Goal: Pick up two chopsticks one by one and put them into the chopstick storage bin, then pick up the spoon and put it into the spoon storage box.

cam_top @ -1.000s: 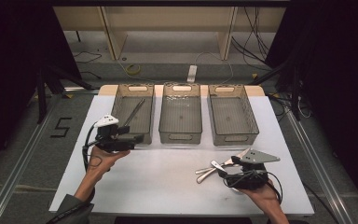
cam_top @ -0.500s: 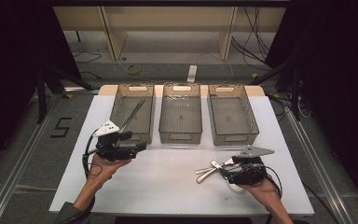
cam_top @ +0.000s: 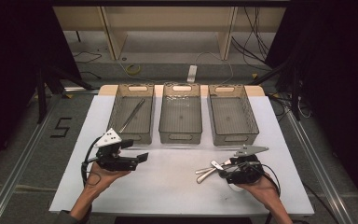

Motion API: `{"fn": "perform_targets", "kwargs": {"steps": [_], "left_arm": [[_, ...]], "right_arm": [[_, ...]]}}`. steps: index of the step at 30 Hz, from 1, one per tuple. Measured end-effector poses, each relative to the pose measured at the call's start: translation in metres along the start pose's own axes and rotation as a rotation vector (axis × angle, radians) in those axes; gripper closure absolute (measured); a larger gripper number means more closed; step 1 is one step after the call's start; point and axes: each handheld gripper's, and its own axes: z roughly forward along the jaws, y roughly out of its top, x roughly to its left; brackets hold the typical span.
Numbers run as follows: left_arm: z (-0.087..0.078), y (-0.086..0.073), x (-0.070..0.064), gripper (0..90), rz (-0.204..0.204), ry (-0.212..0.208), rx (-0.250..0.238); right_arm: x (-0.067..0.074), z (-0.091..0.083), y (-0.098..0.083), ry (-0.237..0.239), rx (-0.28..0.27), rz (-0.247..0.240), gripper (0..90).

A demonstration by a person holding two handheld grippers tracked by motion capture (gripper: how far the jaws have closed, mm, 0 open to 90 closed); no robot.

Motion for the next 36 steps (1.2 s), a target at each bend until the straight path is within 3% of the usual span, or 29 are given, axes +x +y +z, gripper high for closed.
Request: {"fn": "perform_targets", "kwargs": {"steps": [14,20,36], "left_arm": [[-0.004,-0.002,-0.002,16.2,-0.01,0.014,-0.004],[-0.005,-0.002,-0.005,16.3,0.013,0.017,-0.007],[-0.004,-0.002,-0.007,16.4,0.026,0.018,-0.002]], "right_arm": [[-0.002,0.009,0.003,0.017,0.095,-0.019,46.0],[-0.001,0.011,0.005,0.011,0.121,-0.018,51.3],[-0.001,0.019,0.007,0.006,0.188,-0.026,69.3]]}}
